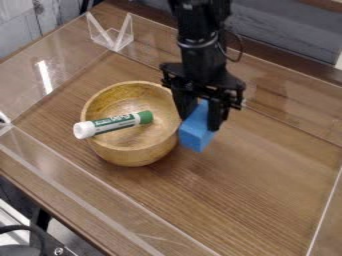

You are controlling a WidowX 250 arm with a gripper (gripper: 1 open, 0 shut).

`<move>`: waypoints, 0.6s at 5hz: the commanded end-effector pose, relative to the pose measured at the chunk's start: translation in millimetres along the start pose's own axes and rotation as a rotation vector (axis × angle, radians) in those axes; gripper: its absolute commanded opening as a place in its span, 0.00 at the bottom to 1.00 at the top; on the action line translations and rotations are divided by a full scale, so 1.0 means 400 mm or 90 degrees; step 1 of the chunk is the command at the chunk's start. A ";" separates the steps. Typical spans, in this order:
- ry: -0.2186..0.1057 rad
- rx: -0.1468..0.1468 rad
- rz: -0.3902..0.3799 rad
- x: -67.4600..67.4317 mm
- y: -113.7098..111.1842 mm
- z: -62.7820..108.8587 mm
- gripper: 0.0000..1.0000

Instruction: Remove the blue block from inside the brown bowl and put it on the table

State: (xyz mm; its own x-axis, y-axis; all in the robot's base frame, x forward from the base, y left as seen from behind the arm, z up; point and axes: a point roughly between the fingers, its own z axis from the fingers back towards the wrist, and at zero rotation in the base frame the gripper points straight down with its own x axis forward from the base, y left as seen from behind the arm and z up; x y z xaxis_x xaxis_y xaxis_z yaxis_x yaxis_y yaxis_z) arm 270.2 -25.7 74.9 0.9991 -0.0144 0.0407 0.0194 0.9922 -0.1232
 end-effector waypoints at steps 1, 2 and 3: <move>-0.033 -0.003 -0.004 0.021 -0.008 0.008 0.00; -0.035 -0.006 -0.005 0.026 -0.011 -0.006 0.00; -0.037 -0.009 -0.006 0.028 -0.013 -0.020 0.00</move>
State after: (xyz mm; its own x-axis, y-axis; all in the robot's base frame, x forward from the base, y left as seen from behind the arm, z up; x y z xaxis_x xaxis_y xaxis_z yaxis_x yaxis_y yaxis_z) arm 275.3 -30.5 58.1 0.9983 -0.0098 0.0575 0.0175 0.9907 -0.1348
